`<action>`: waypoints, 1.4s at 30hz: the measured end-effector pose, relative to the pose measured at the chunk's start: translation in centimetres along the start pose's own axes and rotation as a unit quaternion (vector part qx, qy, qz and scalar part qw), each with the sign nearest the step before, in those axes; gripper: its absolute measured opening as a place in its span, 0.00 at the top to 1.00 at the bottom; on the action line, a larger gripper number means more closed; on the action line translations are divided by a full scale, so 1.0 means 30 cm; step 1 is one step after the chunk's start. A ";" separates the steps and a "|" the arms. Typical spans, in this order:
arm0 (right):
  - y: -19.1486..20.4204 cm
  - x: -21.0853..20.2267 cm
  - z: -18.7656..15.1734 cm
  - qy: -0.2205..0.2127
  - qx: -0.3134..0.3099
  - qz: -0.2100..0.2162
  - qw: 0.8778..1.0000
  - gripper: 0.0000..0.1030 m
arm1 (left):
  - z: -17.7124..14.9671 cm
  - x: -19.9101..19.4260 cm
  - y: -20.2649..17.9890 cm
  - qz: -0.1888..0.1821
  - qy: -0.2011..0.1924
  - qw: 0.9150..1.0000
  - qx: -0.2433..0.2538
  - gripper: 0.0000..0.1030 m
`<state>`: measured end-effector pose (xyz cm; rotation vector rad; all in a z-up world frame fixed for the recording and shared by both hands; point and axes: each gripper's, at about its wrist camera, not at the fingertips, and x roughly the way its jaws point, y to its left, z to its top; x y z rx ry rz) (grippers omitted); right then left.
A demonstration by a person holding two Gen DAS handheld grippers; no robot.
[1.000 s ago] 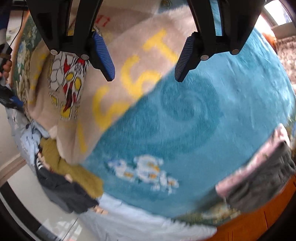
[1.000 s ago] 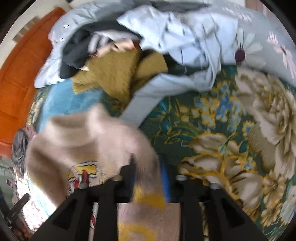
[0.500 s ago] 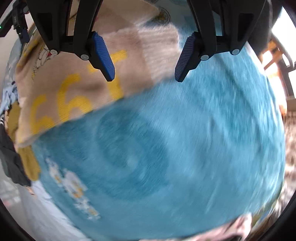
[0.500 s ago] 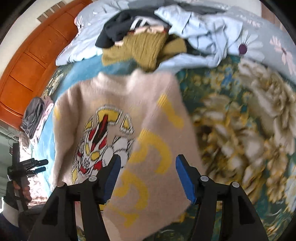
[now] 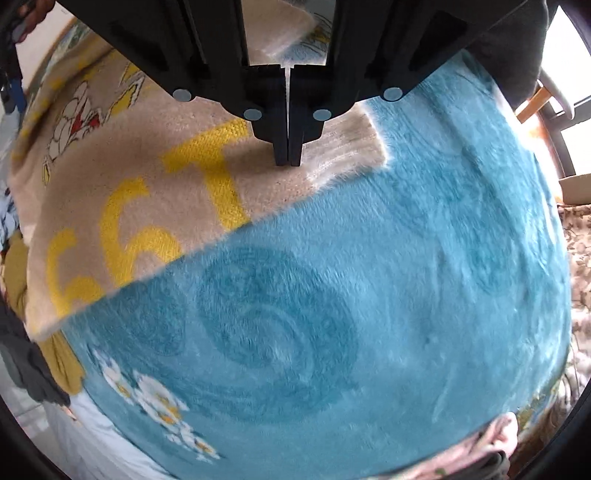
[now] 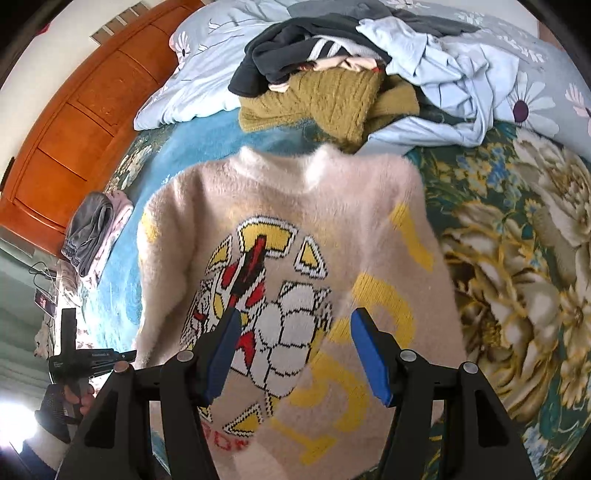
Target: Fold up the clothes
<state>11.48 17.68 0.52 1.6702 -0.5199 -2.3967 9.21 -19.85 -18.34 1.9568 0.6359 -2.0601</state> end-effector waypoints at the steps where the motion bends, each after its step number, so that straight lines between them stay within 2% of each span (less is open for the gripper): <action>1: 0.000 0.000 -0.004 0.002 0.000 -0.001 1.000 0.39 | 0.006 -0.015 0.009 -0.001 -0.009 1.000 -0.008 1.00; 3: 0.001 -0.007 -0.009 0.003 -0.003 -0.003 1.000 0.39 | 0.021 -0.054 0.036 -0.006 -0.033 0.999 -0.029 1.00; 5: 0.000 -0.012 -0.013 0.004 -0.005 -0.005 1.000 0.39 | 0.029 -0.094 0.065 0.007 -0.056 0.997 -0.047 1.00; 9: -0.022 -0.012 -0.019 0.007 -0.001 -0.016 1.000 0.39 | 0.057 -0.152 0.111 0.033 -0.097 0.994 -0.049 1.00; 11: -0.036 -0.013 -0.021 0.008 0.008 -0.021 1.000 0.39 | 0.093 -0.199 0.138 0.080 -0.142 0.986 -0.030 1.00; 13: -0.050 -0.019 -0.020 0.008 0.014 -0.021 1.000 0.39 | 0.139 -0.246 0.188 0.119 -0.188 0.974 -0.029 1.00; 14: -0.056 -0.024 -0.022 0.008 0.016 -0.023 1.000 0.39 | 0.160 -0.266 0.213 0.132 -0.207 0.969 -0.035 1.00; 16: -0.063 -0.035 -0.027 0.008 0.013 -0.026 1.000 0.39 | 0.184 -0.276 0.251 0.128 -0.226 0.964 -0.062 1.00; 19: -0.064 -0.028 -0.051 0.021 0.007 -0.025 0.999 0.39 | 0.196 -0.231 0.305 0.107 -0.209 0.968 -0.091 1.00; 21: -0.046 -0.005 -0.074 0.036 0.000 -0.021 0.999 0.39 | 0.212 -0.199 0.289 0.100 -0.195 0.971 -0.098 0.99; 25: 0.005 0.048 -0.117 0.060 -0.020 -0.019 0.998 0.39 | 0.207 -0.211 0.219 0.063 -0.191 0.975 -0.092 0.99; 32: 0.146 0.126 -0.147 0.044 -0.100 -0.090 0.990 0.39 | 0.149 -0.322 0.050 0.036 -0.229 0.973 0.002 0.99; 34: 0.191 0.125 -0.153 0.032 -0.140 -0.116 0.983 0.39 | 0.136 -0.332 0.028 0.032 -0.227 0.973 0.015 0.99; 36: 0.214 0.127 -0.155 0.025 -0.168 -0.167 0.971 0.39 | 0.121 -0.337 0.009 0.033 -0.221 0.974 0.025 0.99; 38: 0.171 0.127 -0.147 0.035 -0.129 -0.191 0.973 0.39 | 0.125 -0.332 0.005 0.028 -0.218 0.975 0.027 0.99; 41: 0.118 0.152 -0.144 0.054 -0.060 -0.189 0.979 0.39 | 0.126 -0.326 0.009 0.018 -0.212 0.977 0.023 0.99; 42: 0.118 0.163 -0.145 0.056 -0.054 -0.197 0.977 0.39 | 0.123 -0.327 0.010 0.016 -0.211 0.977 0.022 0.99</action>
